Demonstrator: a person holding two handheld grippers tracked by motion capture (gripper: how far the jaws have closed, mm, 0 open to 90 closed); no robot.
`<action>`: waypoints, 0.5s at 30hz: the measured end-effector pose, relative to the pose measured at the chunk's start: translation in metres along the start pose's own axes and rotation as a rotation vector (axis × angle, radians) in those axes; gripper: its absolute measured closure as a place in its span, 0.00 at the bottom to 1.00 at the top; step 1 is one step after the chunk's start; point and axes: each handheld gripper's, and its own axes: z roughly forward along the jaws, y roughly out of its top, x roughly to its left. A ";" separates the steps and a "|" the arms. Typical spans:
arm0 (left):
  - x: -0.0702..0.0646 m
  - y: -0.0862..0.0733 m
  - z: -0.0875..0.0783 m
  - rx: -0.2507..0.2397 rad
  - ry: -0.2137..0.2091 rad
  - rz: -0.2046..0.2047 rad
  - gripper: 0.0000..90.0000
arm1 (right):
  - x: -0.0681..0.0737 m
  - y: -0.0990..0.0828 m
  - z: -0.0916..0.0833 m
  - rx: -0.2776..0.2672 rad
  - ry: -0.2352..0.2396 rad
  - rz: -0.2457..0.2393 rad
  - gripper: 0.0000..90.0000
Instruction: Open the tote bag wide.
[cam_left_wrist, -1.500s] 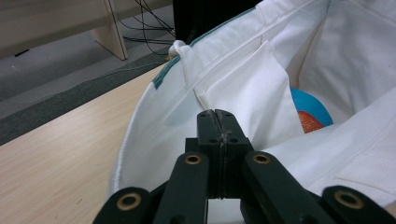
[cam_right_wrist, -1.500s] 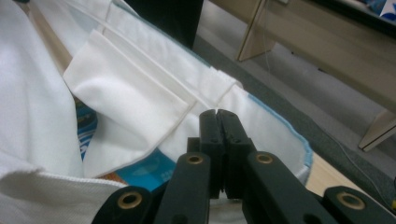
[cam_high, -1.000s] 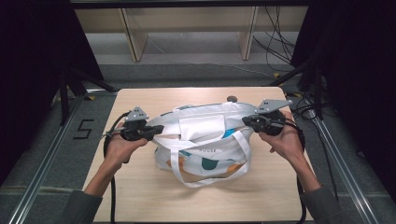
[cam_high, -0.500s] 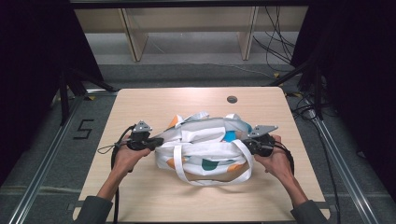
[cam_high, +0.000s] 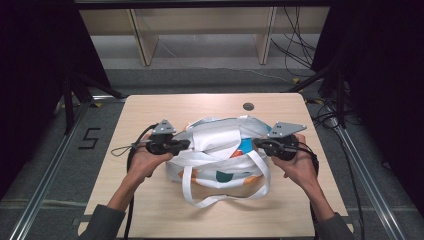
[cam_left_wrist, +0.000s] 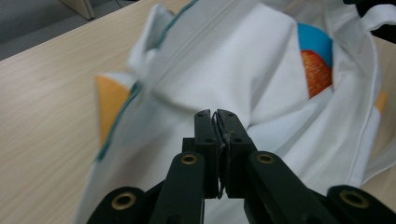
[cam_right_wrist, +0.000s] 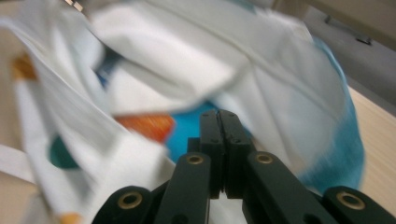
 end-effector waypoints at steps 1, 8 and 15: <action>-0.005 0.006 0.015 0.015 -0.035 -0.020 0.96 | 0.008 0.008 0.007 0.002 0.035 -0.006 1.00; 0.003 0.011 0.046 0.050 -0.053 -0.097 0.98 | 0.023 0.002 0.036 0.104 0.097 -0.042 1.00; 0.027 0.025 0.067 0.118 0.052 -0.098 0.99 | 0.041 -0.028 0.035 0.204 0.181 -0.060 1.00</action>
